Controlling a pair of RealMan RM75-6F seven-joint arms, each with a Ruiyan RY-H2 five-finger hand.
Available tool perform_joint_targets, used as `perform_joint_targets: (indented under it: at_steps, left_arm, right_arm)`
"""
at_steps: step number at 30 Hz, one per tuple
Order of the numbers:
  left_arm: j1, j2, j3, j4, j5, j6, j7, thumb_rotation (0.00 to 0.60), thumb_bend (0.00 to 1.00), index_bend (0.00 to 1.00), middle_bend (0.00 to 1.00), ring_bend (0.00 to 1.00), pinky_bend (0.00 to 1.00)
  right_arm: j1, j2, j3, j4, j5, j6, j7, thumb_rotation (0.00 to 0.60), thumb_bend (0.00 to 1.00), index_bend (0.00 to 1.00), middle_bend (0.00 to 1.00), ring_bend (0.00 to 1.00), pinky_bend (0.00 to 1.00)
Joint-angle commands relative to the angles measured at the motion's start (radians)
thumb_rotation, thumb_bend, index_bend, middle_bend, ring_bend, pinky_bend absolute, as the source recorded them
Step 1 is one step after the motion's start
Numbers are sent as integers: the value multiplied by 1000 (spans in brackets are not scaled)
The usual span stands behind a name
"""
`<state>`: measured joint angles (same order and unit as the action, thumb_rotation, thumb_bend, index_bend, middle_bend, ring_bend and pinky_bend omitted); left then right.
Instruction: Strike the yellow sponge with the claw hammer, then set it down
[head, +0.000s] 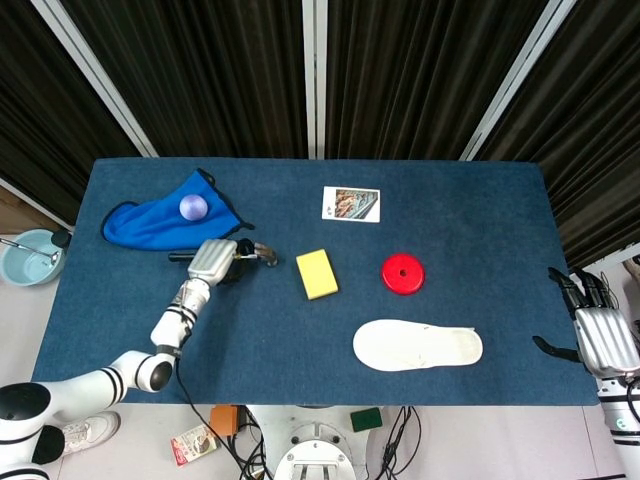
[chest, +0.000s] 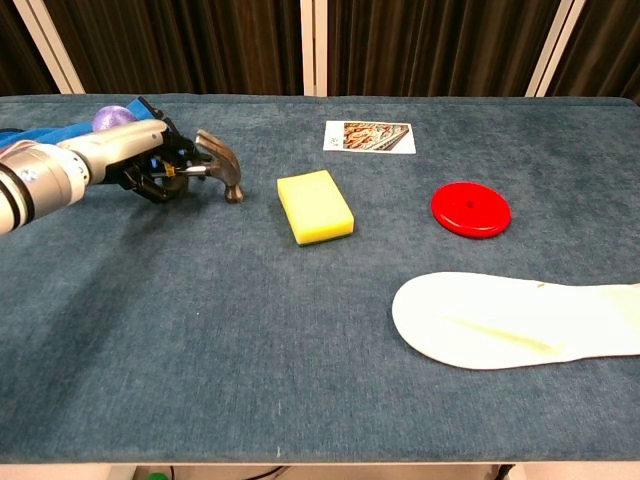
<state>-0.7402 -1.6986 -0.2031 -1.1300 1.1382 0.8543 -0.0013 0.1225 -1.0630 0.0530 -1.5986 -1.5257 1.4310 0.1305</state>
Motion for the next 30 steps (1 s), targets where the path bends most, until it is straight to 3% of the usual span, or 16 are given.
perform_joint_targets:
  at_steps: [1,7,13,22,30]
  left_arm:
    - [18,38,-5,-56,-18,25,37,600,423,189,258,235,380]
    - [58,167,17,-210,-62,48,141,600,375,135,202,158,251]
    - [160,321,41,-367,-53,221,220,600,364,149,204,153,223]
    - [381,538,127,-482,126,521,128,600,364,184,221,153,201]
    - [531,586,229,-480,288,687,73,600,364,185,221,153,173]
  right_arm:
    - [0,1,0,-1,-1,0,0,600,84,82,165,7,70]
    - [-4,6,1,-2,-1,9,5,600,84,82,165,7,70]
    - [-7,11,-1,2,4,6,8,600,84,82,164,7,70]
    - [6,-1,2,27,8,-18,32,600,84,82,164,7,70]
    - [21,-13,0,20,-20,-19,13,600,84,82,164,7,70]
